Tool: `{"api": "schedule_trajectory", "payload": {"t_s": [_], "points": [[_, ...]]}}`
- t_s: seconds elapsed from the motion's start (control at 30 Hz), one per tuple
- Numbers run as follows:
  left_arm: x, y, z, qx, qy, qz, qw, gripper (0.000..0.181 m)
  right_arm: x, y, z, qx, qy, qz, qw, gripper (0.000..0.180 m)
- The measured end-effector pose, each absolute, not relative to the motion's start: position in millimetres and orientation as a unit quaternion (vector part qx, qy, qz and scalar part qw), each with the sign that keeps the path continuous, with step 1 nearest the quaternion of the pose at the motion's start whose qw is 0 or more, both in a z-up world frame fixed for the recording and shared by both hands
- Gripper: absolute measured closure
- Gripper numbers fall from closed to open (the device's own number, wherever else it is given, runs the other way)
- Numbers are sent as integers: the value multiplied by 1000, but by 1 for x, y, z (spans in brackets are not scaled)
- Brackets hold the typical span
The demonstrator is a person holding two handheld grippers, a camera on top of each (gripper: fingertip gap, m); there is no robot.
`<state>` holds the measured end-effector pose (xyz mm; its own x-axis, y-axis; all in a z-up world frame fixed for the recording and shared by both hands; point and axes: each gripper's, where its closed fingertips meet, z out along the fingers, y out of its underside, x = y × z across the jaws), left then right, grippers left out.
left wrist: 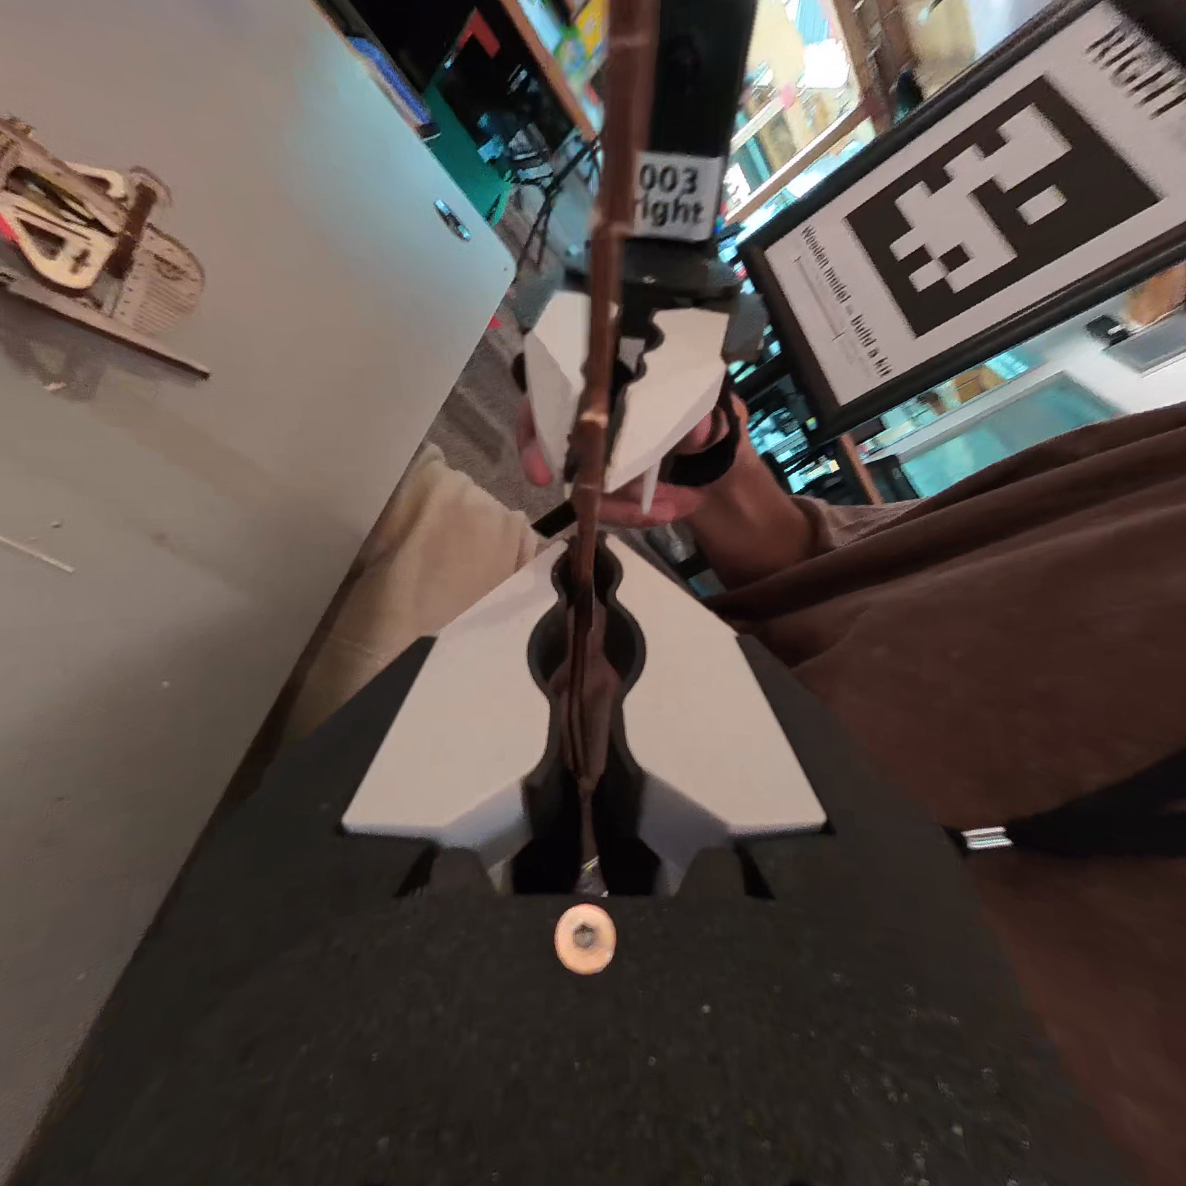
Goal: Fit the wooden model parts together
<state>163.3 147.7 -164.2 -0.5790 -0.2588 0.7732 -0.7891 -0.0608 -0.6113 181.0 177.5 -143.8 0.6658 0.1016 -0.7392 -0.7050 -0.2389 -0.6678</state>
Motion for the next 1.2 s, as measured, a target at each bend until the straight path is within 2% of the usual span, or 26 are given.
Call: {"api": "schedule_trajectory", "payload": {"t_s": [0.2, 0.47, 0.6, 0.77, 0.87, 0.9, 1.0, 1.13, 1.2], "points": [[167, 147, -161, 402, -647, 616, 201, 179, 189, 178, -143, -664, 259, 378, 590, 177], [175, 147, -177, 404, -696, 583, 110, 179, 197, 177, -158, -721, 248, 278, 584, 175], [175, 145, -179, 415, -673, 591, 161, 179, 196, 175, -158, -687, 266, 360, 572, 175], [177, 146, -177, 423, -659, 595, 180, 179, 200, 174, -159, -649, 288, 413, 570, 176], [186, 160, -175, 442, -648, 602, 149, 160, 196, 172, -173, -696, 277, 389, 536, 177], [190, 165, -172, 449, -635, 611, 147, 160, 193, 172, -172, -699, 268, 395, 532, 177], [190, 167, -168, 439, -634, 618, 152, 178, 192, 174, -171, -696, 268, 406, 528, 176], [193, 168, -167, 438, -643, 615, 131, 180, 198, 176, -166, -671, 278, 408, 553, 170], [194, 170, -164, 449, -616, 628, 155, 180, 199, 176, -161, -651, 285, 428, 559, 165]]}}
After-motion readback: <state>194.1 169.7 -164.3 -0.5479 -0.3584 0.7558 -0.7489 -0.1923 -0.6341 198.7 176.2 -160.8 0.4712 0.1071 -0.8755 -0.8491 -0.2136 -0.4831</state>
